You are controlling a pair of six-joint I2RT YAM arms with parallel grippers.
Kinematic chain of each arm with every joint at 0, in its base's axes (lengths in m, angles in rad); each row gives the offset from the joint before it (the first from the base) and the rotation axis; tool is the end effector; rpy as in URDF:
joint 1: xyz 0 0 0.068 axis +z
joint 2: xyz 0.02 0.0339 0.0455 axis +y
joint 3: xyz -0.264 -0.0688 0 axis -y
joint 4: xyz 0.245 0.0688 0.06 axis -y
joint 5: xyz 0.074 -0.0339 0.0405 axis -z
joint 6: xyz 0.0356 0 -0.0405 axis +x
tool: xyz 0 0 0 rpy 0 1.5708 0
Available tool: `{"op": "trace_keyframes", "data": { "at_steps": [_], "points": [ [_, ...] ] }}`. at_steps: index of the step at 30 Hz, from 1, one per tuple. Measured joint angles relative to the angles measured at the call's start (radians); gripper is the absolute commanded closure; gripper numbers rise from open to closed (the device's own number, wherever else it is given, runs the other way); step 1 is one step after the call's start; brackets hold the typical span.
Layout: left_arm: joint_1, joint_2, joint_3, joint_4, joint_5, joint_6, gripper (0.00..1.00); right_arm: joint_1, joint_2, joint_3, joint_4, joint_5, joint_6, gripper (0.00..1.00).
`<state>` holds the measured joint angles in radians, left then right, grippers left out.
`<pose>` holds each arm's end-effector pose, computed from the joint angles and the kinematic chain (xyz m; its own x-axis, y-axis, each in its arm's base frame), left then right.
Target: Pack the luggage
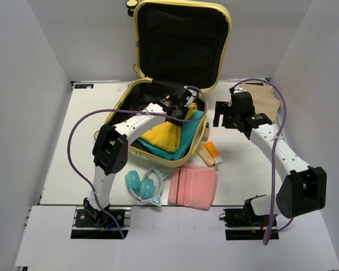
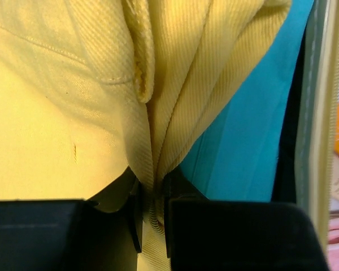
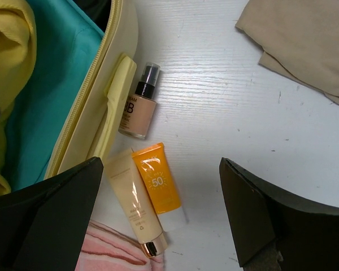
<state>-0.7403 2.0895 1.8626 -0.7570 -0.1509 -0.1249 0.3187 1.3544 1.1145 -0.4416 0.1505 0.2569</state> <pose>0.3458 -0.3087 0.2552 -0.6854 0.4593 -0.5651 0.5241 0.8499 0.0552 0.2869 0.0890 0.3026 -0.6292 0.0569 -0.7751 -0.0407 0.9935 0.1060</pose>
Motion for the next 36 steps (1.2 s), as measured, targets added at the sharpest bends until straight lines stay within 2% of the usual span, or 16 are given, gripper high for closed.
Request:
{"op": "trace_keyframes", "data": {
  "at_steps": [10, 12, 13, 14, 15, 21, 26, 28, 30, 33, 36],
  "points": [
    [-0.034, 0.034, 0.116, -0.015, -0.023, -0.147, 1.00, -0.010, 0.001, 0.000, -0.002, -0.024, 0.006, 0.10],
    [-0.053, 0.036, 0.120, -0.013, -0.029, -0.168, 0.91, -0.016, 0.003, 0.000, -0.002, -0.026, 0.011, 0.10],
    [-0.062, 0.041, 0.127, -0.014, -0.031, -0.174, 0.78, -0.019, 0.006, 0.000, -0.003, -0.027, 0.013, 0.10],
    [-0.070, 0.048, 0.135, -0.013, -0.033, -0.177, 0.28, -0.023, 0.008, 0.000, -0.003, -0.031, 0.016, 0.10],
    [-0.077, 0.056, 0.139, -0.010, -0.034, -0.177, 0.00, -0.026, 0.011, 0.000, -0.004, -0.034, 0.020, 0.10],
    [-0.107, 0.060, 0.143, 0.055, 0.001, -0.175, 0.00, -0.059, 0.043, 0.018, -0.025, -0.050, 0.019, 0.10],
    [-0.114, 0.019, 0.115, 0.073, -0.006, -0.152, 0.00, -0.124, 0.160, 0.142, -0.060, -0.076, -0.007, 0.10],
    [-0.107, -0.027, 0.079, 0.085, -0.021, -0.150, 0.05, -0.159, 0.211, 0.188, -0.065, -0.088, -0.023, 0.10],
    [-0.091, -0.098, 0.011, 0.111, -0.026, -0.154, 0.09, -0.197, 0.268, 0.229, -0.071, -0.100, -0.036, 0.12],
    [-0.043, -0.191, -0.064, 0.127, -0.026, -0.170, 0.09, -0.235, 0.347, 0.285, -0.090, -0.124, -0.057, 0.12],
    [0.028, -0.206, -0.067, 0.153, -0.026, -0.171, 0.01, -0.257, 0.389, 0.303, -0.092, -0.158, -0.075, 0.12]
  ]
}}
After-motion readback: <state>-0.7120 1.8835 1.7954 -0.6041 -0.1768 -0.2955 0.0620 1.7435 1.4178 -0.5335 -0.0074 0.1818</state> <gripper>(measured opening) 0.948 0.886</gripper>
